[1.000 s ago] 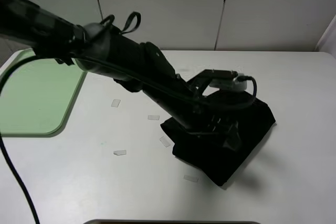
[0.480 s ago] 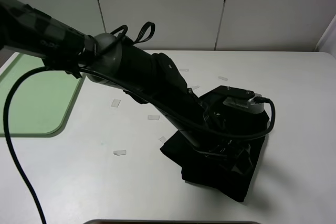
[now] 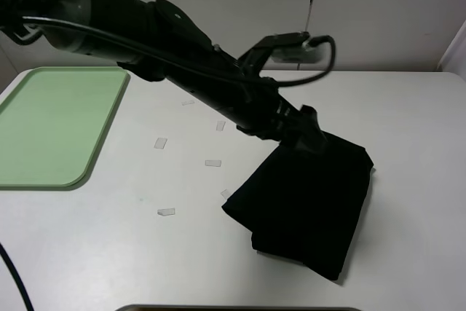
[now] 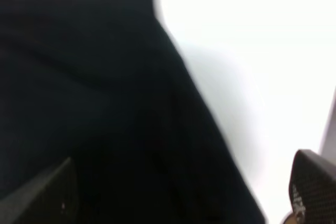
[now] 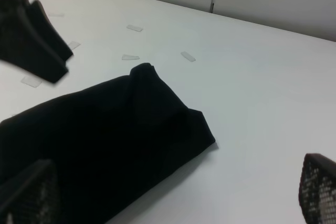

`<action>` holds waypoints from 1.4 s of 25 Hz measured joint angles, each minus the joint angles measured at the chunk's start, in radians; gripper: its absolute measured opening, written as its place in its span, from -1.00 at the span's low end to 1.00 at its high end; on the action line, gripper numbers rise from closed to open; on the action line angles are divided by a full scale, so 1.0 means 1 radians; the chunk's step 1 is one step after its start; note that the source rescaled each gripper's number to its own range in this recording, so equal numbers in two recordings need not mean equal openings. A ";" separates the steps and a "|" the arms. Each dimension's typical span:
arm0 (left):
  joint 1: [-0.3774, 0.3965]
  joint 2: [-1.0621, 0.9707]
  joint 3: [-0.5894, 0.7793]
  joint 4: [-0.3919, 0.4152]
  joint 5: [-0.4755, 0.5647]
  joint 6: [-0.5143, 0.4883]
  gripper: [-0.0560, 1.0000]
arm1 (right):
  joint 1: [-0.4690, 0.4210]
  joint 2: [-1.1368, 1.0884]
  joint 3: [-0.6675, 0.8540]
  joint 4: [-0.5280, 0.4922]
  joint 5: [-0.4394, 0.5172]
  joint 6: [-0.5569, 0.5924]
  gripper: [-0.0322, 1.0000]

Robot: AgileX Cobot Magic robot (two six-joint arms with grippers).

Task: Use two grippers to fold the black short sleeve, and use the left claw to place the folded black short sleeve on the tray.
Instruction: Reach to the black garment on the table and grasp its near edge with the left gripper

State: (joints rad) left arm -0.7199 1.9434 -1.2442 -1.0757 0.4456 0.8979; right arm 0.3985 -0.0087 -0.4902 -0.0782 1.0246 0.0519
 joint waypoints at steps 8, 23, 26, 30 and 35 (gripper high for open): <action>0.212 0.027 -0.002 -0.020 0.152 0.000 0.62 | 0.000 0.000 0.000 0.000 0.000 0.000 1.00; 0.242 0.217 -0.004 -0.145 0.163 0.193 0.65 | 0.000 0.000 0.000 0.000 0.000 0.000 1.00; 0.232 0.221 -0.004 -0.169 0.161 0.223 0.65 | 0.000 0.000 0.000 0.000 0.000 0.000 1.00; 0.218 0.233 -0.006 -0.180 0.156 0.231 0.83 | 0.000 0.000 0.000 0.000 0.000 0.000 1.00; 0.183 0.245 -0.006 -0.197 0.068 0.232 0.98 | 0.000 0.000 0.000 0.000 0.000 0.000 1.00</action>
State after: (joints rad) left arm -0.5365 2.1882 -1.2503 -1.2724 0.5136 1.1297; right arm 0.3985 -0.0087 -0.4902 -0.0782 1.0246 0.0519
